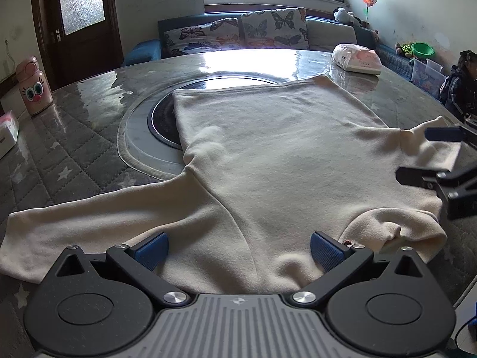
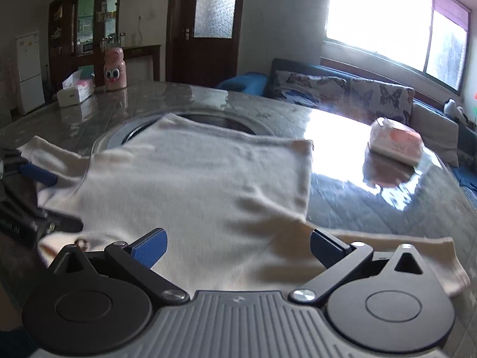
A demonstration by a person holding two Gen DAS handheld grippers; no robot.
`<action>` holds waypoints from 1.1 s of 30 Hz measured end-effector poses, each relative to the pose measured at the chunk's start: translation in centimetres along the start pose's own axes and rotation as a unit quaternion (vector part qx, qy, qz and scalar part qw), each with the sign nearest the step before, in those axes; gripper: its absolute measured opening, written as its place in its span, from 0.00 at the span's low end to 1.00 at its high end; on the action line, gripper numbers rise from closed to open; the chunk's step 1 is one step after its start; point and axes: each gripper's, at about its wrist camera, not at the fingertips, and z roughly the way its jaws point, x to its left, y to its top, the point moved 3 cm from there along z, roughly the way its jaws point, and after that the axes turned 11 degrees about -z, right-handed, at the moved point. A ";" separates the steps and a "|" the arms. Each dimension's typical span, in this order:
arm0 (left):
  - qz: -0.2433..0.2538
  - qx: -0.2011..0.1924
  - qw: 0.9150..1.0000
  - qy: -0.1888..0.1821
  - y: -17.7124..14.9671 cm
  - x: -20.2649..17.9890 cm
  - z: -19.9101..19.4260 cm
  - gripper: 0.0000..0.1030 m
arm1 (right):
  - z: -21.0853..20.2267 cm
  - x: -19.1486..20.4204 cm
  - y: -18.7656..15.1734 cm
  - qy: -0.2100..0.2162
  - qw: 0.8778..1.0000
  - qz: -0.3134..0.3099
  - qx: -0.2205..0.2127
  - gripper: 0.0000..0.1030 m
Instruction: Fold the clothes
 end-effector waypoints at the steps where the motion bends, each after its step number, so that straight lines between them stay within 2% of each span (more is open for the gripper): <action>1: 0.000 0.001 1.000 0.001 0.0 0.0 0.1 1.00 | 0.5 -0.1 0.4 0.005 1.000 0.000 -0.002 1.00; 5: 0.000 0.000 1.000 0.002 0.0 0.0 0.1 1.00 | 2.6 -0.4 1.5 0.034 0.999 0.008 0.001 1.00; 13: 0.001 0.001 1.000 0.000 0.0 0.1 0.1 1.00 | 6.2 -1.3 1.4 0.054 0.997 0.037 0.038 1.00; 28: 0.004 0.000 1.000 -0.002 0.0 0.1 0.0 1.00 | 7.9 -3.3 2.5 0.073 0.995 0.058 0.042 1.00; 33: 0.004 0.000 1.000 -0.003 -0.1 0.2 0.0 1.00 | 5.8 -3.2 2.6 0.091 0.993 0.066 0.027 1.00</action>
